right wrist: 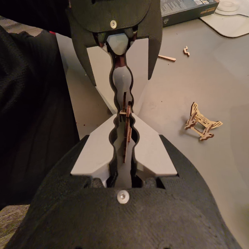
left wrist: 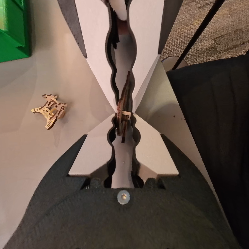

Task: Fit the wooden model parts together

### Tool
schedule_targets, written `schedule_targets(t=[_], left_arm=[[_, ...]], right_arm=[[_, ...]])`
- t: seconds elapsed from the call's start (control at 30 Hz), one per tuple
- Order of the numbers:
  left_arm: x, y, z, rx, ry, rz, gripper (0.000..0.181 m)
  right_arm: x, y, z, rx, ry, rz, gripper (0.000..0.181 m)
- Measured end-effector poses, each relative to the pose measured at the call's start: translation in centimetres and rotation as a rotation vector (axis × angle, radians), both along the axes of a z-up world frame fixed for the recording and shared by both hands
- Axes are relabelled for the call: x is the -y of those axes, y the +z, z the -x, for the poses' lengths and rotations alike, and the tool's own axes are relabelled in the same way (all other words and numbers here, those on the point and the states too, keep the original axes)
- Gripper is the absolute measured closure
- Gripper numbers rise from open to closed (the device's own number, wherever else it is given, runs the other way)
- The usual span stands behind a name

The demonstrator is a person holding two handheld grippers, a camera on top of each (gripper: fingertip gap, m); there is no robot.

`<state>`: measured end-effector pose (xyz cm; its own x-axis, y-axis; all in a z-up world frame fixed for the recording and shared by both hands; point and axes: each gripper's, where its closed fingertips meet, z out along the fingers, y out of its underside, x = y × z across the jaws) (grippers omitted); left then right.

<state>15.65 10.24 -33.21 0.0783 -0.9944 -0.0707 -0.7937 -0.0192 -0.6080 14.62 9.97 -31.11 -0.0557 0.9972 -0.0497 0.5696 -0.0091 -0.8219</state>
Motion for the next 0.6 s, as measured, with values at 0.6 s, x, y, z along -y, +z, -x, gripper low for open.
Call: schedule_targets(t=[0.6], left_arm=[[1.1,-0.4,0.5,0.072,0.014,0.142,0.150]], right_arm=[[0.8,-0.2,0.6,0.020,0.010,-0.082,0.169]])
